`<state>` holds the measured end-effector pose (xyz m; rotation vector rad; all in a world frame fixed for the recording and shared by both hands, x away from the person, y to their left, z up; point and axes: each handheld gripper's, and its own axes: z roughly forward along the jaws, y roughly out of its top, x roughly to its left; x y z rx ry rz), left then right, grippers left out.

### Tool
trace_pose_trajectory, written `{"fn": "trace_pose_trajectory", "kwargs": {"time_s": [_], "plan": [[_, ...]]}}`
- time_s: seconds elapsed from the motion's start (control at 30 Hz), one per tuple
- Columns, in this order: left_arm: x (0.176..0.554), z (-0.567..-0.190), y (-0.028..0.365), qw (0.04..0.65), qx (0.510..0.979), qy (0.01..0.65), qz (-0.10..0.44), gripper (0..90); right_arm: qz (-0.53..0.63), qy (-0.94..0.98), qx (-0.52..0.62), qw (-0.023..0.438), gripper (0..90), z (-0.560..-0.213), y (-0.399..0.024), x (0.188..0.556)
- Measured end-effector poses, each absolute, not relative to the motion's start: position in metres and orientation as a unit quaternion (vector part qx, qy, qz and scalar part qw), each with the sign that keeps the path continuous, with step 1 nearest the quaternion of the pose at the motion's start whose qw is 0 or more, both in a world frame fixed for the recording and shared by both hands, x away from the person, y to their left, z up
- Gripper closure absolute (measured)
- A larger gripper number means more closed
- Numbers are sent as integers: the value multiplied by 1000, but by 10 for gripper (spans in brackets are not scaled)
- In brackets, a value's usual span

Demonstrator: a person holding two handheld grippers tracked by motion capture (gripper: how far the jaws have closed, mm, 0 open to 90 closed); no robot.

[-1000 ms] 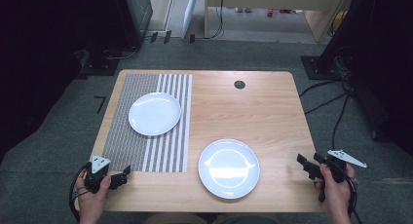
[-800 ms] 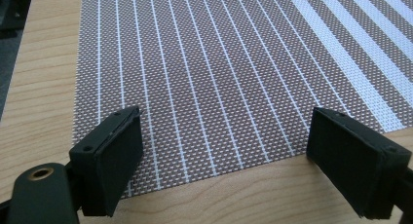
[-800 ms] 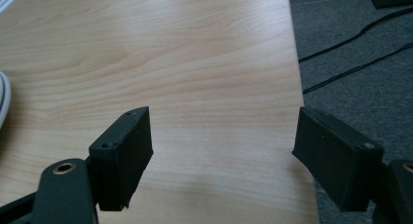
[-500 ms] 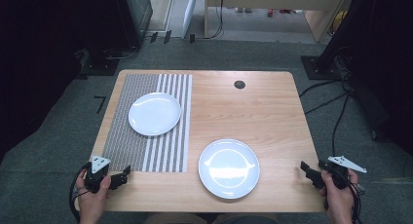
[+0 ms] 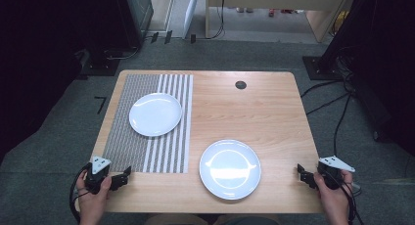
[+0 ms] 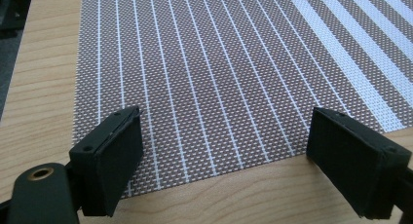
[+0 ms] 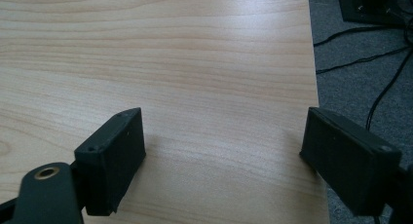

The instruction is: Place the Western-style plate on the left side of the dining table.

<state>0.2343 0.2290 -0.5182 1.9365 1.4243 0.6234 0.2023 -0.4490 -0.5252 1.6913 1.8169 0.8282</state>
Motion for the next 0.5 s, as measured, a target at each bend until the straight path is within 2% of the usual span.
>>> {"fn": "trace_pose_trajectory", "kwargs": {"time_s": [0.5], "plan": [[234, -518, 229, 323, 738, 543, 238, 132, 303, 673, 623, 258, 135, -525, -448, 202]]}}
